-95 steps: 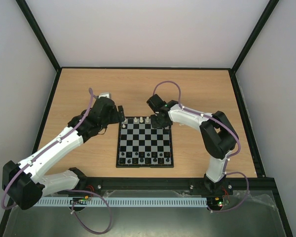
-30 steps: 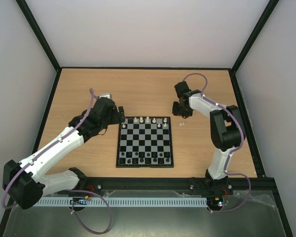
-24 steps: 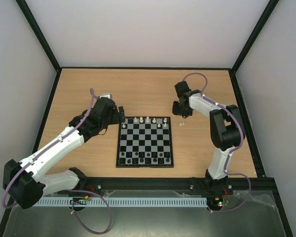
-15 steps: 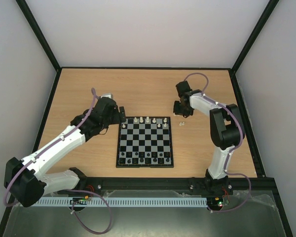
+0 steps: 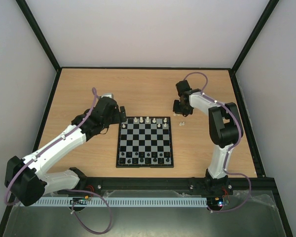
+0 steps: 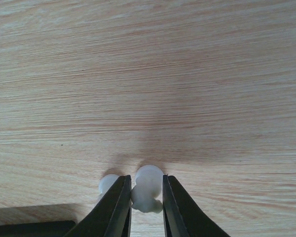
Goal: Set up the chess pieces on the board
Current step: Pick up the chess piece at the center of the board, then place the chess piece on the chessboard.
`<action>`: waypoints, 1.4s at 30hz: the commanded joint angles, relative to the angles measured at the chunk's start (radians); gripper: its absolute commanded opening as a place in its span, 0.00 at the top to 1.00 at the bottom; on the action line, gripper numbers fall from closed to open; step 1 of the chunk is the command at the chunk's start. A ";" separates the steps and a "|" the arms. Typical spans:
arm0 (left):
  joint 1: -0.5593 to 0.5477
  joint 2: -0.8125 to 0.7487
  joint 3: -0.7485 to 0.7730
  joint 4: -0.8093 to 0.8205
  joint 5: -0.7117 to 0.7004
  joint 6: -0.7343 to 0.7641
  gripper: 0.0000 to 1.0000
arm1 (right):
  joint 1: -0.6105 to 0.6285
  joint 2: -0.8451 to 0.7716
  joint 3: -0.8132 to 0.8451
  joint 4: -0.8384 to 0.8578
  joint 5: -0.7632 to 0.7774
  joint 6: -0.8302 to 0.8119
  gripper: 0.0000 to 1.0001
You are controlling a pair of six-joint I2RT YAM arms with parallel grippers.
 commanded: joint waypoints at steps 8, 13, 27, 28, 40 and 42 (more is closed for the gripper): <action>0.005 0.011 0.001 0.014 0.003 0.013 0.00 | -0.005 -0.002 0.009 -0.022 0.004 0.001 0.93; 0.006 0.007 -0.001 0.012 0.001 0.011 0.01 | -0.005 -0.080 -0.016 -0.026 0.002 0.007 0.94; 0.007 0.006 -0.002 0.012 -0.010 0.006 0.01 | 0.247 -0.163 0.009 -0.102 -0.003 0.021 0.93; 0.007 0.005 -0.003 0.011 -0.010 0.006 0.01 | 0.261 -0.153 0.014 -0.106 0.000 0.022 0.93; 0.007 0.000 -0.004 0.009 -0.009 0.005 0.00 | 0.332 -0.063 0.044 -0.123 0.054 0.035 0.93; 0.007 0.000 -0.004 0.009 -0.010 0.005 0.00 | 0.332 -0.055 0.046 -0.118 0.056 0.036 0.93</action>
